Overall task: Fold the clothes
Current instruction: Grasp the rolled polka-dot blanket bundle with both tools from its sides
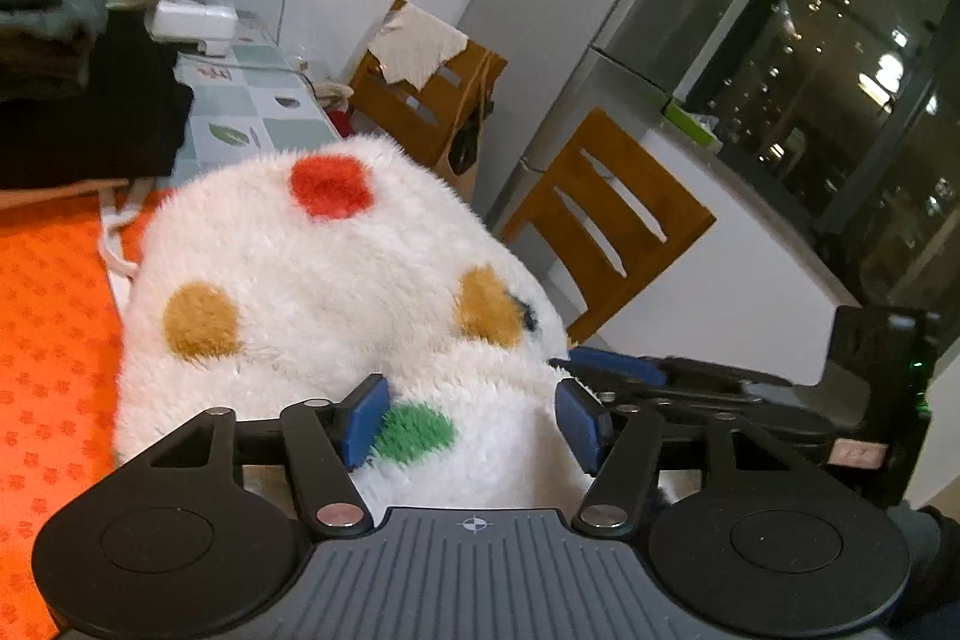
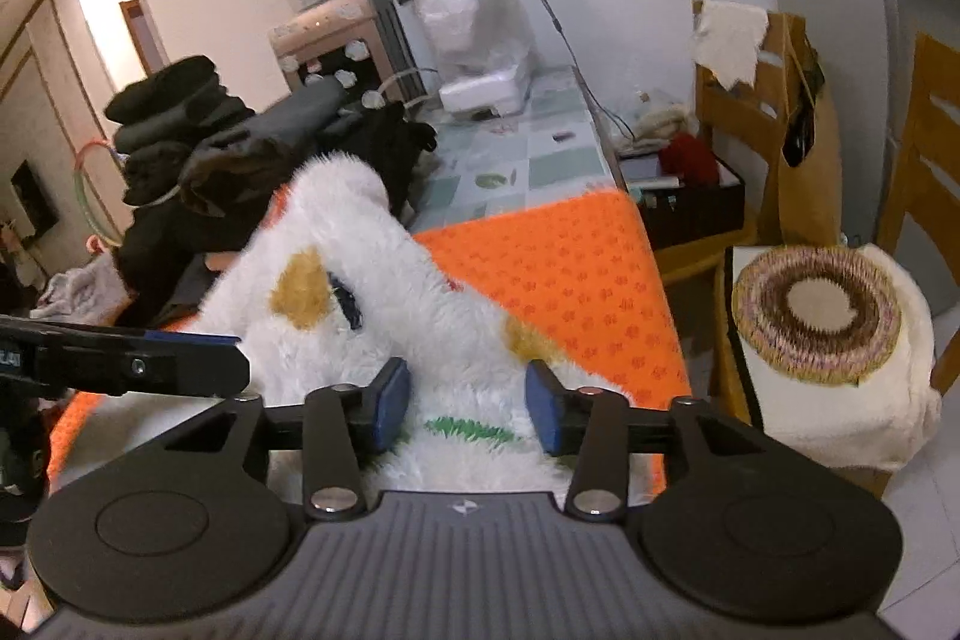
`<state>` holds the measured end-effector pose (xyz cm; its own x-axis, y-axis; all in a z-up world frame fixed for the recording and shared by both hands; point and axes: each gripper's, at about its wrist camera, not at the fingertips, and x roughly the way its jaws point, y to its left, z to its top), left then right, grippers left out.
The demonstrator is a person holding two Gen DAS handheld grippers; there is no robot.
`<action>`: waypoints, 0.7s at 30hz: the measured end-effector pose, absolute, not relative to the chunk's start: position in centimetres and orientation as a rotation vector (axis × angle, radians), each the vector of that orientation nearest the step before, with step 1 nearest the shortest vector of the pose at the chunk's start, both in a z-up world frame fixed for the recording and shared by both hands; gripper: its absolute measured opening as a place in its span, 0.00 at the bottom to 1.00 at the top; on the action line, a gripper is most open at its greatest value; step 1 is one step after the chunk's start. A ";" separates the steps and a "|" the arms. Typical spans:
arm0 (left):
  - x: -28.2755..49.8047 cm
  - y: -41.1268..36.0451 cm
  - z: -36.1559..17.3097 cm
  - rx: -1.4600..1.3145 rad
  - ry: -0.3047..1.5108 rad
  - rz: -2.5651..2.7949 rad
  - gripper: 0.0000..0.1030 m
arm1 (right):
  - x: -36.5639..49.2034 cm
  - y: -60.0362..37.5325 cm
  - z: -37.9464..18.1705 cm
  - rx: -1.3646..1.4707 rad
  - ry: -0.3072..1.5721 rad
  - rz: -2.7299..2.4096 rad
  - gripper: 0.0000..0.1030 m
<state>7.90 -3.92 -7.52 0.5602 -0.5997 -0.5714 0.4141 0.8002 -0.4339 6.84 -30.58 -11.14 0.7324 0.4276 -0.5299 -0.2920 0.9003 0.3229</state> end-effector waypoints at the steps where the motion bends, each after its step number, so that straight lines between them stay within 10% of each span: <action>1: 7.6 -3.6 -7.0 -0.266 0.765 -0.603 0.65 | 6.6 -30.5 -10.2 0.208 0.631 0.412 0.62; 21: 4.3 -0.9 -8.4 -0.249 0.797 -0.530 0.83 | 5.1 -28.5 -10.4 0.073 0.792 0.587 0.69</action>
